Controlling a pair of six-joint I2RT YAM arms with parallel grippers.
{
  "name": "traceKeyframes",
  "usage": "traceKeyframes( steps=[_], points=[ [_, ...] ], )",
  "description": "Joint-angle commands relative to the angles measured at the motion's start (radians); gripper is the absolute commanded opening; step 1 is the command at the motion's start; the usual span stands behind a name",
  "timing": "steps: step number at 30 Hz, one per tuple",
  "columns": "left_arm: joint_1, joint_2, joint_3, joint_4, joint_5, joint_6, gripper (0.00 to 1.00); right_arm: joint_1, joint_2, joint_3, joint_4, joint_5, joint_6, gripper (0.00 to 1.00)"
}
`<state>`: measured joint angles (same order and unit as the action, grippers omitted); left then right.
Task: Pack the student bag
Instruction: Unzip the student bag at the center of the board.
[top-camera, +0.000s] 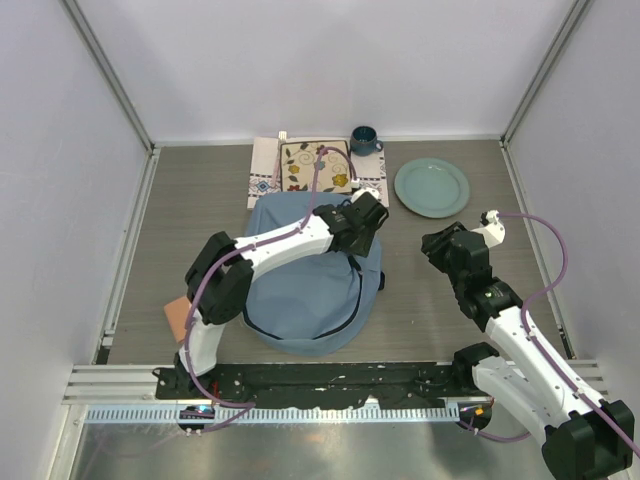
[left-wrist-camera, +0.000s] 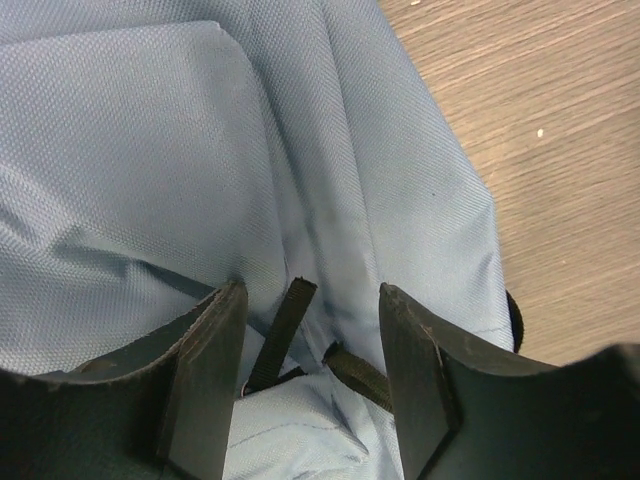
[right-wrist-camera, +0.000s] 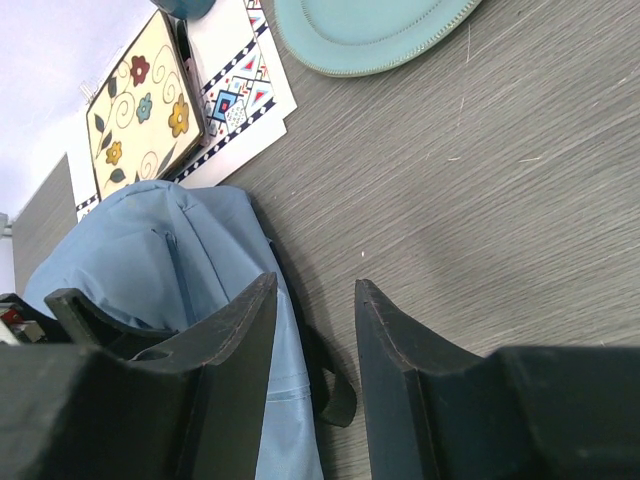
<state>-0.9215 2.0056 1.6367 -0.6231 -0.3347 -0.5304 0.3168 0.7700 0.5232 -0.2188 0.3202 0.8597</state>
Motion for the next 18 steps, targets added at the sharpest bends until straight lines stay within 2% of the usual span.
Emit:
traceKeyframes(
  steps=[1,11,18],
  points=[
    [-0.011,0.042,0.058,-0.036,-0.082,0.096,0.58,-0.004,-0.009,-0.003,0.015,0.02,-0.014,0.42],
    [-0.069,0.096,0.083,-0.109,-0.227,0.179,0.57,-0.005,-0.009,-0.006,0.015,0.022,-0.011,0.42],
    [-0.079,0.102,0.087,-0.124,-0.282,0.207,0.42,-0.007,-0.009,-0.008,0.015,0.02,-0.01,0.42]
  ],
)
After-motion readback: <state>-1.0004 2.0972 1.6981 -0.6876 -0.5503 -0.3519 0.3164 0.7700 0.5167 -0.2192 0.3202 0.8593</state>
